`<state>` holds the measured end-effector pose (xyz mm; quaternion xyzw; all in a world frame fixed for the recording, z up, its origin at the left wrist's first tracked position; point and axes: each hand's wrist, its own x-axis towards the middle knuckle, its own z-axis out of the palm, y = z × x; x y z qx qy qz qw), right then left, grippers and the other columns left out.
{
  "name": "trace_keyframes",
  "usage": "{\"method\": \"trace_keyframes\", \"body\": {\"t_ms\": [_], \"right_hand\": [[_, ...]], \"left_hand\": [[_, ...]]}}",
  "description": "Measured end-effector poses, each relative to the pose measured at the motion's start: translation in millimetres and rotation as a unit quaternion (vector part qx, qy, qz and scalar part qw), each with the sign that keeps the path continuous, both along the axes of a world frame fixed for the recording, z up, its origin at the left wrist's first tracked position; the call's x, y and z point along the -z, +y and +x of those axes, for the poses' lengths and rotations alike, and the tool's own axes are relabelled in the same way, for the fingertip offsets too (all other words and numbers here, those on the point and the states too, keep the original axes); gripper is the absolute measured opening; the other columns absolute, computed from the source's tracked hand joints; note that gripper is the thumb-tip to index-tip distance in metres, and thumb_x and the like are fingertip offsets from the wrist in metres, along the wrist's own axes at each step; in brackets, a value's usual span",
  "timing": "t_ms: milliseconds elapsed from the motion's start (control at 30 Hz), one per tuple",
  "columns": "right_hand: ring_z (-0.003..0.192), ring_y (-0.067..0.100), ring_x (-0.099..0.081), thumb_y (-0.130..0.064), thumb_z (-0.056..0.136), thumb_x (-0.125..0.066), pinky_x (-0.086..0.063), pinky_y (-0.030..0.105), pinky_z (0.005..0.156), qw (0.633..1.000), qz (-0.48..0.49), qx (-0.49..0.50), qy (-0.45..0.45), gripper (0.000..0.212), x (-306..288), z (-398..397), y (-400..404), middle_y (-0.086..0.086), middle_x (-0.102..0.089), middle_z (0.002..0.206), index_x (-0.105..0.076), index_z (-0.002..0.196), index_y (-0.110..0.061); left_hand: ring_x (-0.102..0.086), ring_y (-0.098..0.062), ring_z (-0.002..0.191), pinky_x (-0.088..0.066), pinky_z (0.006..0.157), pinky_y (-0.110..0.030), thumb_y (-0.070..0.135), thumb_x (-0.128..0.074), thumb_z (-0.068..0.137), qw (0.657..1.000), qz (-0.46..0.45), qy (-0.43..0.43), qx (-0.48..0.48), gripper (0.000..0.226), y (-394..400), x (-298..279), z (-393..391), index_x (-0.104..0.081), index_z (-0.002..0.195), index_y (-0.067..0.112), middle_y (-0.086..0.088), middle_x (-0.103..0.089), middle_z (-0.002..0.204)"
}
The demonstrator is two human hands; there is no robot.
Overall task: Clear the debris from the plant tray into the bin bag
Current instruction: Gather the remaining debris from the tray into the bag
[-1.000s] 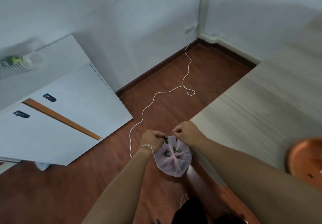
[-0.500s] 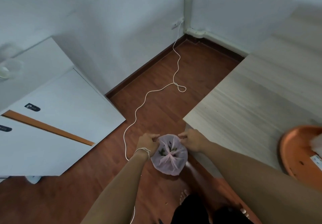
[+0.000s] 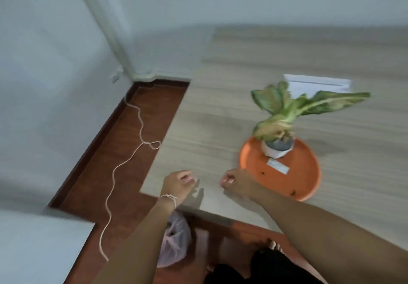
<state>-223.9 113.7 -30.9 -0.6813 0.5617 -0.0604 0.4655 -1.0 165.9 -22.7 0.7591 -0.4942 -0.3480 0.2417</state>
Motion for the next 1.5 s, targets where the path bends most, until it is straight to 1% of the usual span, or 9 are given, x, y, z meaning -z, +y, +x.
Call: {"method": "trace_keyframes", "body": {"t_ms": [67, 167, 333, 467, 667, 1000, 1133, 1400, 1500], "right_hand": [[0.064, 0.007, -0.062, -0.028, 0.082, -0.068, -0.045, 0.023, 0.057, 0.997, -0.009, 0.073, 0.016, 0.017, -2, -55, -11, -0.002, -0.068, 0.069, -0.069, 0.070, -0.016], [0.083, 0.019, -0.067, -0.037, 0.079, -0.066, -0.052, 0.031, 0.073, 0.990, -0.015, 0.099, 0.102, 0.020, 0, -126, -28, -0.001, -0.073, 0.082, -0.068, 0.074, -0.018], [0.101, 0.026, -0.068, -0.040, 0.075, -0.068, -0.057, 0.034, 0.079, 0.961, 0.003, 0.050, 0.272, 0.031, 11, -189, -28, 0.003, -0.071, 0.108, -0.071, 0.103, -0.026], [0.112, 0.028, -0.062, -0.045, 0.076, -0.069, -0.052, 0.037, 0.093, 0.932, -0.054, -0.048, 0.356, 0.039, 24, -186, -25, 0.005, -0.070, 0.113, -0.070, 0.107, -0.021], [0.105, 0.026, -0.065, -0.015, 0.084, -0.060, -0.043, 0.035, 0.090, 0.894, -0.113, -0.130, 0.415, 0.020, 27, -163, -22, 0.000, -0.073, 0.106, -0.069, 0.102, -0.021], [0.109, 0.030, -0.065, -0.005, 0.091, -0.050, -0.043, 0.035, 0.092, 0.901, -0.120, -0.099, 0.406, 0.028, 32, -153, -17, 0.002, -0.071, 0.111, -0.067, 0.107, -0.020], [0.107, 0.029, -0.066, -0.006, 0.089, -0.054, -0.046, 0.035, 0.092, 0.904, -0.120, -0.105, 0.396, 0.026, 31, -158, -18, 0.003, -0.072, 0.110, -0.068, 0.106, -0.019], [0.107, 0.027, -0.069, -0.009, 0.087, -0.055, -0.052, 0.034, 0.088, 0.923, -0.088, -0.073, 0.368, 0.024, 32, -166, -17, 0.004, -0.073, 0.110, -0.071, 0.103, -0.018], [0.109, 0.028, -0.067, -0.010, 0.088, -0.054, -0.052, 0.034, 0.087, 0.934, -0.069, -0.061, 0.345, 0.024, 31, -165, -17, 0.005, -0.072, 0.112, -0.070, 0.105, -0.016]], "left_hand": [[-0.068, -0.001, 0.085, -0.046, 0.081, -0.007, 0.022, -0.074, 0.079, 0.998, 0.010, 0.004, 0.066, 0.036, -29, -3, -51, -0.071, 0.114, 0.019, 0.001, -0.077, 0.099], [-0.069, -0.005, 0.090, -0.043, 0.079, -0.002, 0.020, -0.070, 0.082, 0.988, 0.034, 0.001, 0.153, 0.034, -62, -2, -120, -0.070, 0.115, 0.022, 0.001, -0.074, 0.106], [-0.064, -0.015, 0.105, -0.043, 0.094, -0.017, 0.024, -0.067, 0.084, 0.956, 0.085, -0.084, 0.269, 0.042, -94, 15, -199, -0.063, 0.125, 0.027, 0.001, -0.069, 0.117], [-0.055, -0.025, 0.121, -0.046, 0.102, -0.034, 0.024, -0.071, 0.080, 0.905, 0.129, -0.177, 0.364, 0.049, -101, 27, -222, -0.058, 0.127, 0.020, -0.003, -0.057, 0.132], [-0.048, -0.034, 0.121, -0.047, 0.101, -0.041, 0.018, -0.068, 0.077, 0.856, 0.139, -0.263, 0.424, 0.045, -98, 39, -226, -0.056, 0.120, 0.011, -0.012, -0.042, 0.136], [-0.062, -0.035, 0.102, -0.053, 0.089, -0.042, 0.006, -0.057, 0.085, 0.853, 0.111, -0.298, 0.413, 0.022, -87, 44, -232, -0.070, 0.101, 0.010, -0.016, -0.065, 0.111], [-0.064, -0.035, 0.100, -0.055, 0.087, -0.042, 0.005, -0.053, 0.083, 0.869, 0.117, -0.281, 0.391, 0.025, -85, 46, -232, -0.073, 0.097, 0.012, -0.014, -0.069, 0.105], [-0.062, -0.031, 0.103, -0.053, 0.091, -0.039, 0.025, -0.057, 0.082, 0.865, 0.130, -0.253, 0.413, 0.025, -80, 47, -240, -0.070, 0.103, 0.019, -0.008, -0.070, 0.107], [-0.061, -0.031, 0.106, -0.053, 0.091, -0.038, 0.017, -0.058, 0.085, 0.864, 0.137, -0.254, 0.413, 0.023, -79, 47, -244, -0.069, 0.105, 0.018, -0.009, -0.068, 0.111]]}}
